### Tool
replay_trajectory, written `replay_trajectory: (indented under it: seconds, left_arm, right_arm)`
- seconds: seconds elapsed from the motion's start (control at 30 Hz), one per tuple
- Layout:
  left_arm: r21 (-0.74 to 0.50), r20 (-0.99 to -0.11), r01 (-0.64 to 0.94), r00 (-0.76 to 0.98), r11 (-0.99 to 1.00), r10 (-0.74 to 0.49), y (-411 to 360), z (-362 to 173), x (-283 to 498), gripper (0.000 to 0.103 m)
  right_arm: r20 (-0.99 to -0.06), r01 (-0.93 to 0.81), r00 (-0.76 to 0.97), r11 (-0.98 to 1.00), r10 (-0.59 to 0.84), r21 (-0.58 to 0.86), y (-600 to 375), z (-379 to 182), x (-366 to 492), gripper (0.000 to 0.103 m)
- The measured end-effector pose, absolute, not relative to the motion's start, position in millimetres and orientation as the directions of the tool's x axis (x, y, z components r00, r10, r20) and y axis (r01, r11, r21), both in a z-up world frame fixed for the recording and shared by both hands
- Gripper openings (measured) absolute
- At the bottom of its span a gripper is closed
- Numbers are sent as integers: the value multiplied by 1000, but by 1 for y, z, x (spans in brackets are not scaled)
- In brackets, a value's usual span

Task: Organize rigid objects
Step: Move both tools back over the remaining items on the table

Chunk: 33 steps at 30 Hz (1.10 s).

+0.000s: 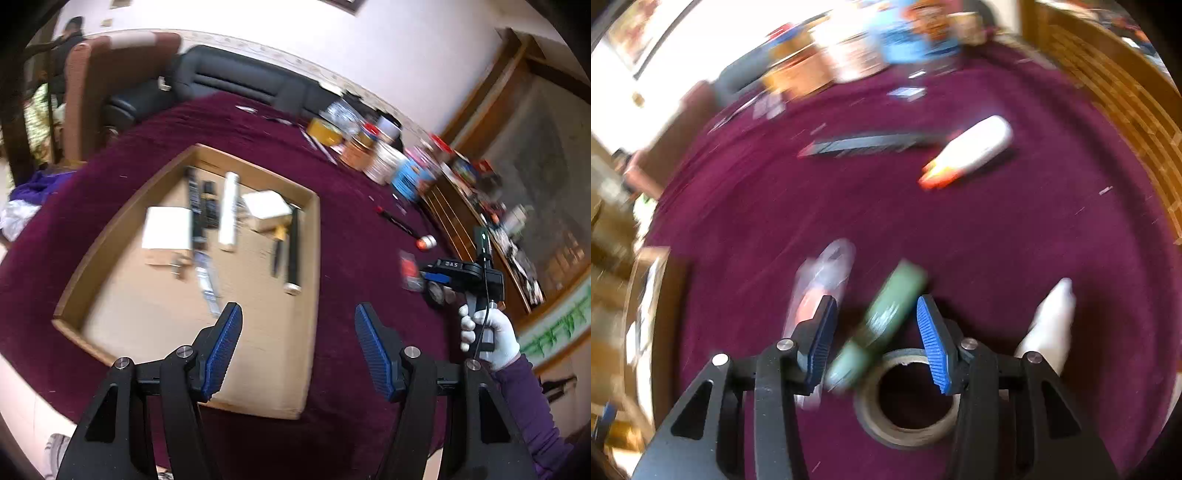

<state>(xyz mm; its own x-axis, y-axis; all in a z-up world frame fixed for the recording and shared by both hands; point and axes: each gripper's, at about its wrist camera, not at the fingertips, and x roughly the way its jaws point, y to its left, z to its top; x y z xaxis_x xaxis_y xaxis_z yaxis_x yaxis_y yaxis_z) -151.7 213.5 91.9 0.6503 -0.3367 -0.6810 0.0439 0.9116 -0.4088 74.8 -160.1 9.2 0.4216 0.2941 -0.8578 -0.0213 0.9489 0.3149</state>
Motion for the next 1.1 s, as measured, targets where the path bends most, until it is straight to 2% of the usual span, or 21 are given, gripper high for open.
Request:
replay_trajectory:
  seconds: [0.1, 0.17, 0.27, 0.37, 0.67, 0.83, 0.97, 1.0, 1.1]
  left_arm:
    - [-421, -687, 109, 611, 901, -395, 189, 88, -147, 57]
    - [-423, -684, 149, 594, 894, -423, 176, 87, -147, 57]
    - [-424, -681, 208, 568, 881, -462, 160, 85, -148, 57]
    - [-428, -687, 253, 533, 868, -494, 144, 80, -146, 57]
    - [-418, -721, 266, 484, 869, -495, 134, 71, -142, 57]
    - [-418, -732, 246, 480, 875, -484, 139, 67, -140, 57]
    - [-430, -733, 247, 467, 868, -496, 138, 63, -138, 57]
    - [-434, -733, 250, 461, 866, -500, 136, 62, -136, 57]
    - [-444, -728, 273, 445, 853, -521, 128, 60, -137, 57]
  right_arm:
    - [-842, -74, 385, 922, 379, 381, -154, 13, 60, 44]
    - [-818, -68, 434, 920, 376, 387, -167, 25, 56, 44]
    - [-795, 4, 552, 952, 252, 305, -188, 50, 66, 51]
    - [-798, 67, 578, 965, 169, 252, -195, 57, 100, 51]
    - [-863, 162, 505, 981, 10, 106, -170, 26, 209, 51]
    - [-896, 140, 430, 989, -109, -53, -151, 6, 215, 51]
    - [-924, 49, 380, 998, -48, -32, -141, 12, 187, 51]
    - [-937, 25, 349, 999, 12, 22, -142, 13, 171, 55]
    - [-949, -32, 308, 998, 68, 61, -140, 16, 133, 60]
